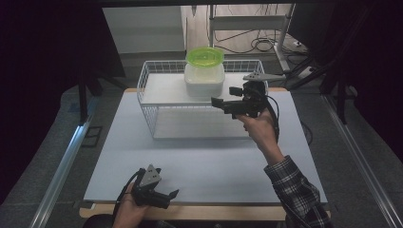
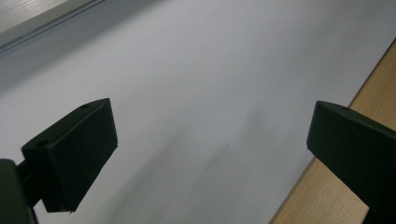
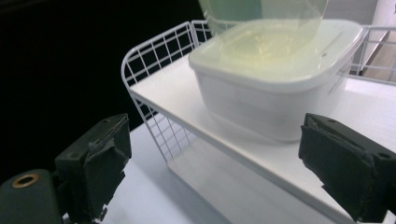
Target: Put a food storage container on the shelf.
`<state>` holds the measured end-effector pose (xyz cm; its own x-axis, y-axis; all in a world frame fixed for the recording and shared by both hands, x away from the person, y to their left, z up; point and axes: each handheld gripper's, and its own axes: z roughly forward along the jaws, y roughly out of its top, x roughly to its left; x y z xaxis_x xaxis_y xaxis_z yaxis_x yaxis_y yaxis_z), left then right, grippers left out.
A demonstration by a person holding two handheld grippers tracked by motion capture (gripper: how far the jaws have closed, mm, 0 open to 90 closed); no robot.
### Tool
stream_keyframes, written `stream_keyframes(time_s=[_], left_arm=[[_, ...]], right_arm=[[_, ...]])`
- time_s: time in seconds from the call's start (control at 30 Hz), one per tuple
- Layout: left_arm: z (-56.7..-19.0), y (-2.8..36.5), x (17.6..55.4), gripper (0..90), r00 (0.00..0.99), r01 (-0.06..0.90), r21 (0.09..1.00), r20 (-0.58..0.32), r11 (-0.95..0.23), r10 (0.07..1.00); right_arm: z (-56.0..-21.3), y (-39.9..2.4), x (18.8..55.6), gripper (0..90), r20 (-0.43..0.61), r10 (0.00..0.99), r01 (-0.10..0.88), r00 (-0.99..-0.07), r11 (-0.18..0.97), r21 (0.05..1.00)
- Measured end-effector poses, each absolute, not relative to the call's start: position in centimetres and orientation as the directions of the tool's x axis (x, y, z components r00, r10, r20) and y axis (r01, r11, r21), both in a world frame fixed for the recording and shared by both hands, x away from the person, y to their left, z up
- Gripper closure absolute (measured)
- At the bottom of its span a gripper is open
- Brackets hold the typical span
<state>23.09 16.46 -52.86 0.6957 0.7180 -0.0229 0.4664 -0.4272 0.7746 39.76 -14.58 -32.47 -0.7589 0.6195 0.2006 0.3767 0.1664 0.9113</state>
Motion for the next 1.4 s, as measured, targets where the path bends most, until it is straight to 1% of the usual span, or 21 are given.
stream_keyframes(time_s=[0.23,0.67,0.93,1.07,1.4], left_arm=[[-52.9,16.4,23.1,1.5,0.696,0.467,0.773,-0.023,-0.429,0.718],[-52.9,16.4,23.1,1.7,0.697,0.471,0.767,-0.020,-0.436,0.717],[-52.8,16.5,23.0,1.8,0.696,0.469,0.768,-0.017,-0.436,0.718],[-52.8,16.5,23.0,1.9,0.697,0.469,0.769,-0.021,-0.433,0.717],[-52.8,16.5,23.0,2.0,0.696,0.472,0.765,-0.019,-0.438,0.717]], right_arm=[[-34.4,-14.7,38.8,7.9,0.154,0.622,0.357,-0.768,0.217,0.909],[-39.2,-16.4,37.0,5.4,0.151,0.614,0.364,-0.775,0.238,0.900],[-40.7,-17.7,36.2,4.1,0.177,0.616,0.389,-0.768,0.228,0.893],[-41.4,-17.9,35.7,1.6,0.158,0.638,0.387,-0.753,0.236,0.891],[-43.6,-18.8,34.2,0.0,0.133,0.658,0.396,-0.741,0.269,0.878]])
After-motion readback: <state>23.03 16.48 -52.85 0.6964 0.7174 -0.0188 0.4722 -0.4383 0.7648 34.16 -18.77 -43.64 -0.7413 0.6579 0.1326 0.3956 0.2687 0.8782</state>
